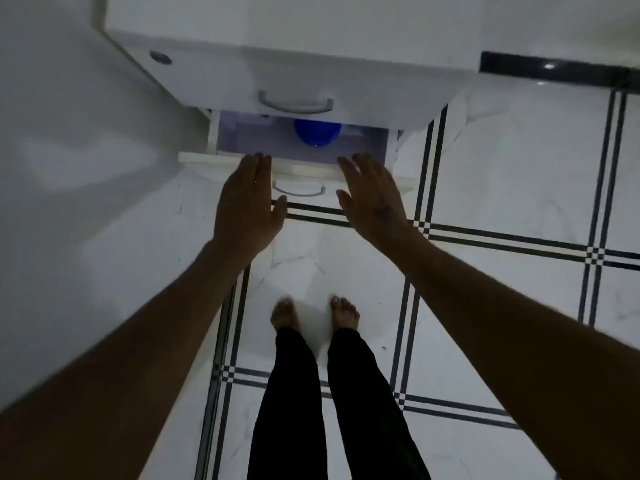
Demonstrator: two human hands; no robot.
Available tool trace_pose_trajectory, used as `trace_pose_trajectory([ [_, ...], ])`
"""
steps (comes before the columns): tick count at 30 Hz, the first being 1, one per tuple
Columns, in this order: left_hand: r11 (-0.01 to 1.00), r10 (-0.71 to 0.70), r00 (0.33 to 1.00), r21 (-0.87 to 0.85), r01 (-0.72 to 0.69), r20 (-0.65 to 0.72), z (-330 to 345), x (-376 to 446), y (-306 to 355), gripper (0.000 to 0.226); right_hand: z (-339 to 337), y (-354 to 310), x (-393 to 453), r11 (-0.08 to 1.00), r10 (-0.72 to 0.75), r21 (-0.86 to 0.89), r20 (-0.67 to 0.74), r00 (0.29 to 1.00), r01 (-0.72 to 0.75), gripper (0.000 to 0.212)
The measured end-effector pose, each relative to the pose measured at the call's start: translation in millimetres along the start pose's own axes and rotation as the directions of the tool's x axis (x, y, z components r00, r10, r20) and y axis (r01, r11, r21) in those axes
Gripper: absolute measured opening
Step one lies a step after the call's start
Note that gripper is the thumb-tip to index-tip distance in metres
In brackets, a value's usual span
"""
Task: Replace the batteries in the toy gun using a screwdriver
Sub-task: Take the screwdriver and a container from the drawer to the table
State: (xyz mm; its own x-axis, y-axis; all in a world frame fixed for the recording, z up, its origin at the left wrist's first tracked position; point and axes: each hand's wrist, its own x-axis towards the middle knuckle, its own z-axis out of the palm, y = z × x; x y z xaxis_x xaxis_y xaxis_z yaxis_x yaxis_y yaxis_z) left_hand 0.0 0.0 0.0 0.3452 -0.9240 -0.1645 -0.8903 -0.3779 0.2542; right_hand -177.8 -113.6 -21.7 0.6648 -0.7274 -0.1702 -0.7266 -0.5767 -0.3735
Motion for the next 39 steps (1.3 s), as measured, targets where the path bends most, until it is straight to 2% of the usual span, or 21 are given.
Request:
trace_pose_trajectory([
  [2, 1.000, 0.010, 1.000, 0.019, -0.010, -0.005, 15, 8, -8, 0.065, 10, 0, 10, 1.000, -0.006, -0.006, 0.028, 1.000, 0.006, 0.045],
  [7, 0.999, 0.024, 0.999, 0.046, -0.022, -0.036, 30, 6, -17, 0.056, 20, -7, 5, 0.998, 0.055, 0.023, -0.058, 0.997, -0.053, 0.032],
  [17, 0.998, 0.057, 0.998, -0.009, -0.057, 0.012, 25, -47, -24, 0.046, 29, -25, -51, 0.996, 0.087, 0.021, -0.004, 0.996, -0.087, 0.031],
  [24, 0.998, 0.057, 0.998, -0.042, -0.056, 0.025, 27, -78, -32, 0.034, 40, -39, -93, 0.994, 0.104, 0.030, 0.098, 0.990, -0.108, 0.039],
  [28, 0.994, 0.050, 0.999, -0.094, -0.049, 0.018, 25, -83, -33, 0.030, 40, -44, -109, 0.991, 0.119, 0.050, 0.157, 0.980, -0.128, 0.036],
  [31, 0.982, -0.016, 1.000, -0.190, 0.015, -0.004, 27, -67, -40, 0.025, 39, -47, -116, 0.990, 0.117, 0.051, 0.215, 0.969, -0.131, 0.034],
  [34, 0.950, -0.178, 0.984, -0.260, 0.172, -0.001, 34, -36, -50, 0.024, 34, -45, -107, 0.970, 0.167, 0.116, 0.327, 0.930, -0.215, 0.035],
  [37, 0.898, -0.345, 0.932, -0.247, 0.363, 0.116, 46, 2, -57, 0.035, 22, -43, -81, 0.916, 0.200, 0.240, 0.423, 0.884, -0.322, 0.049],
  [39, 0.891, -0.374, 0.913, -0.211, 0.403, 0.165, 56, 21, -60, 0.043, 16, -46, -57, 0.853, 0.243, 0.336, 0.421, 0.874, -0.399, 0.061],
])
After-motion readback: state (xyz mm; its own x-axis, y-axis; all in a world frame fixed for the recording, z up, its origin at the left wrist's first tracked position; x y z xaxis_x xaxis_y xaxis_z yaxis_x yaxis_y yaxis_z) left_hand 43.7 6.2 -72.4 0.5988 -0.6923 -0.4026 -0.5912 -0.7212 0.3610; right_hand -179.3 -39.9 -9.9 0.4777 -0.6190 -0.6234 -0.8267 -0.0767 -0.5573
